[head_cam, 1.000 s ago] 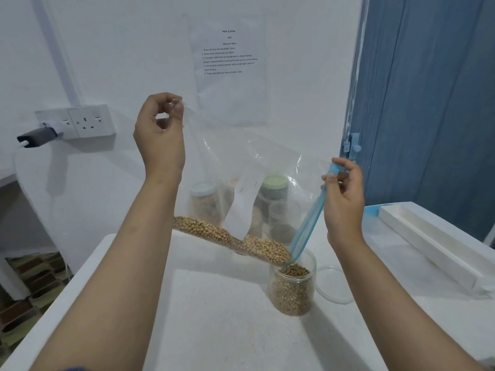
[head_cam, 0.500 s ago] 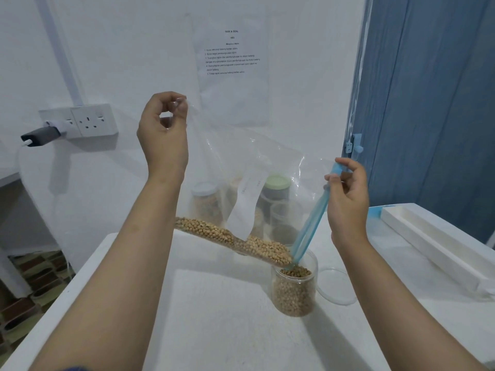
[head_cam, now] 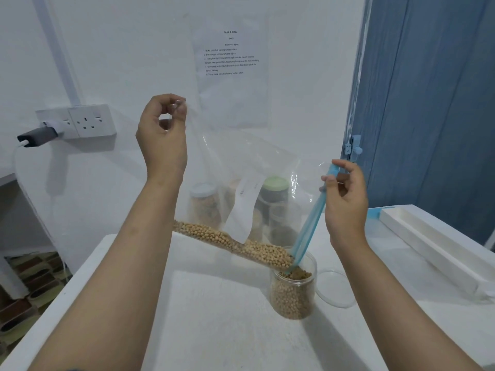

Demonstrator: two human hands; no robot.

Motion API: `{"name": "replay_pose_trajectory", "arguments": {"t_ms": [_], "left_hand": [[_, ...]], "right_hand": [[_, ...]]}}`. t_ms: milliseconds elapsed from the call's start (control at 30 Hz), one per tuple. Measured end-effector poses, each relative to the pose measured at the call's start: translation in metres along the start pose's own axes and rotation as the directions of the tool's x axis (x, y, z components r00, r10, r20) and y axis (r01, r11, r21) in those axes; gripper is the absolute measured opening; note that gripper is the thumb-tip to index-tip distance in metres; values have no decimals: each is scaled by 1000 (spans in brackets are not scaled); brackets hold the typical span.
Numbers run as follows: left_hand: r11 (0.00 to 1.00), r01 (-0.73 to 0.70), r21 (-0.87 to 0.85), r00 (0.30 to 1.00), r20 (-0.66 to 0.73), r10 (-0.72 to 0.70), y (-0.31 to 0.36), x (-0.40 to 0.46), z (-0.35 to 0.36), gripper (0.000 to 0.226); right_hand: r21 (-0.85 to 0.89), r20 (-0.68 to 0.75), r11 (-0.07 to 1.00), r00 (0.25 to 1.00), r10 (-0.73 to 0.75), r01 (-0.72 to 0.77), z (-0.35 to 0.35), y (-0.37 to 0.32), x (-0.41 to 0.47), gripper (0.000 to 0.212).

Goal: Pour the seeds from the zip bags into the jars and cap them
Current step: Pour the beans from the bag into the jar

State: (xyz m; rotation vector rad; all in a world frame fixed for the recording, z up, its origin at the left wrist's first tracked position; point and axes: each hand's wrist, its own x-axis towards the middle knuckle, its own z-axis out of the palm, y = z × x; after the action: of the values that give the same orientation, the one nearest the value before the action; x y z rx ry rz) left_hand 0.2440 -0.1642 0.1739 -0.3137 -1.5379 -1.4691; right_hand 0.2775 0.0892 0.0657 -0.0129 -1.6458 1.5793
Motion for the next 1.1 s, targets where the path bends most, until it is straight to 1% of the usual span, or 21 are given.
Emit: {"name": "replay_pose_trajectory", "arguments": {"t_ms": [533,800,967,1100], "left_hand": [[1000,3,8,1000,-7,-3,-2,0,-1,15],[1000,-3,4,1000,-9,3,-3,1,-2,10],[997,54,-51,998,-24,-55,-13,1,-7,4],[1000,-5,5,1000,22,4,-7,2,-6,12]], "right_hand": [[1,3,1000,1000,-4,4,2,1,0,28],[13,5,1000,1000,-14,14,2,2,0,26],[10,1,1000,1000,-13,13,-1,4,-2,32],[15,-12,1000,1000,3,-3,-1,7,-2,31]]}}
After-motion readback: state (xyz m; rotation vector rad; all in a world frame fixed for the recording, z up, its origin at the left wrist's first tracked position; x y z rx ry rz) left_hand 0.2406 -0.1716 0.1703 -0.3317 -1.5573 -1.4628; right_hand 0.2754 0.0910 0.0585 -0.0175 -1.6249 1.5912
